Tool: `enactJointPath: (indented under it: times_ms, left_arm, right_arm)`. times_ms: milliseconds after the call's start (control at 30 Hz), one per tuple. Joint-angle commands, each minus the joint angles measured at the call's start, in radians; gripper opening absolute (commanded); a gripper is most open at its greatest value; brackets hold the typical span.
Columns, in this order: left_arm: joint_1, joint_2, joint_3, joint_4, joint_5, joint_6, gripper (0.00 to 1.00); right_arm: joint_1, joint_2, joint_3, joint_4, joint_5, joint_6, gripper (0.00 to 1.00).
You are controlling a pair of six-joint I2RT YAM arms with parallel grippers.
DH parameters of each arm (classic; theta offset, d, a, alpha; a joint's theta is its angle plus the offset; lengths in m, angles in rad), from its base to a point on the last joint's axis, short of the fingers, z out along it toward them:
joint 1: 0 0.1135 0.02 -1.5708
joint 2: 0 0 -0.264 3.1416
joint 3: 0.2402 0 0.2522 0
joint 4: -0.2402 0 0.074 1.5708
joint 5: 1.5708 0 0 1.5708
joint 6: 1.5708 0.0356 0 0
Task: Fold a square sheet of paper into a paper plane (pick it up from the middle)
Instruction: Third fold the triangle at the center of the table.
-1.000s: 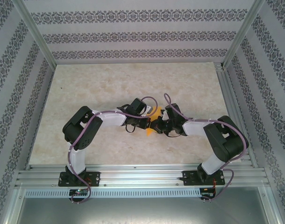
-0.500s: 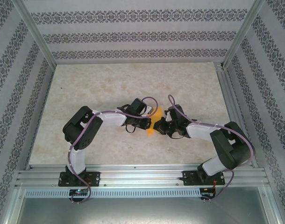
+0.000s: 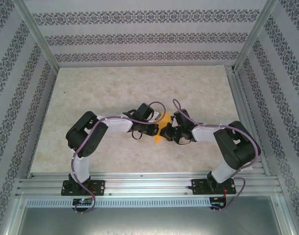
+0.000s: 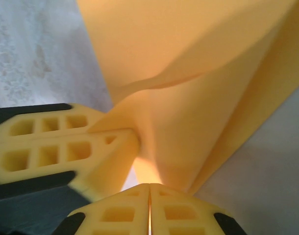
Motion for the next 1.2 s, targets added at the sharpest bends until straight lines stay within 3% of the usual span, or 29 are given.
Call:
enactJointPath:
  times_ms: [0,400,933,1167]
  left_arm:
    - [-0.004,0.022,0.015,-0.011,0.011,-0.001,0.04]
    - [-0.004,0.021,0.01,-0.016,-0.002,0.001,0.03]
    - [-0.004,0.024,0.008,-0.016,0.0,0.001,0.04]
    - [-0.004,0.027,0.011,-0.023,-0.004,0.003,0.04]
  right_arm:
    - [-0.009,0.042,0.012,-0.024,0.035,-0.032,0.08]
    - [-0.043,-0.083,0.06,-0.104,0.018,-0.065,0.09]
    - [-0.077,0.052,0.06,-0.081,0.024,-0.102,0.09]
    - [-0.078,0.006,0.083,-0.123,0.025,-0.11,0.09]
